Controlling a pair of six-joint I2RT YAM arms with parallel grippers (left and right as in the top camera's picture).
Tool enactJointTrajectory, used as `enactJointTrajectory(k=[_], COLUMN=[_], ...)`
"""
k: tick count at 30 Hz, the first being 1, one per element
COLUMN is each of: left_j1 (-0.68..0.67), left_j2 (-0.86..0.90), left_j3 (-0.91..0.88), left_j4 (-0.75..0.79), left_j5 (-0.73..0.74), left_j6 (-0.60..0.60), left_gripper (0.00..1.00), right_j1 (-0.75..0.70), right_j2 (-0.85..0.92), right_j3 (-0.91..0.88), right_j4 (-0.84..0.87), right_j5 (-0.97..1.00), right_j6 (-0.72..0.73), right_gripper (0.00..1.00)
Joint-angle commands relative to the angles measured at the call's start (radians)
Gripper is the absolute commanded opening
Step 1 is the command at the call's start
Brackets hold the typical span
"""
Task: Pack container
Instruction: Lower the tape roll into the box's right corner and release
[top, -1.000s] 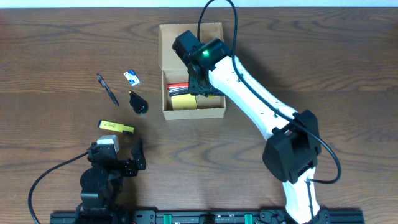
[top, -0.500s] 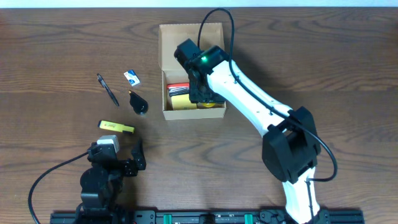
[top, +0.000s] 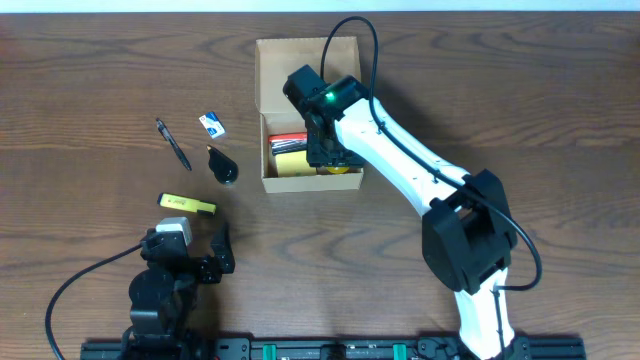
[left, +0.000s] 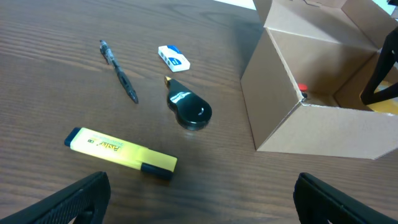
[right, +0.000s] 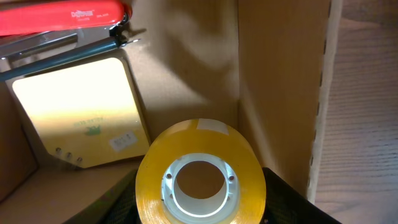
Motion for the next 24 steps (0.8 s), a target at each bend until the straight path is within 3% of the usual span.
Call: enactJointTrajectory(k=[1, 14, 24], left_j1=[-0.004, -0.004, -0.004], left_j2=[-0.007, -0.007, -0.007], left_j3=[-0.018, -0.018, -0.018], left_j4=[0.003, 0.003, 0.003], left_j5=[-0.014, -0.014, -0.014], left_j6=[0.004, 0.004, 0.004], left_gripper=[0.95, 0.95, 0.95], right_j1=[-0.009, -0.015, -0.015], right_j2=[0.022, 0.025, 0.025], right_j3=[-0.01, -0.041, -0.041], right_j4=[0.0, 0.054, 0.051], right_j5=[0.007, 0.011, 0.011], right_j6=[-0.018, -0.021, -0.021], right_gripper=[0.01, 0.02, 0.23])
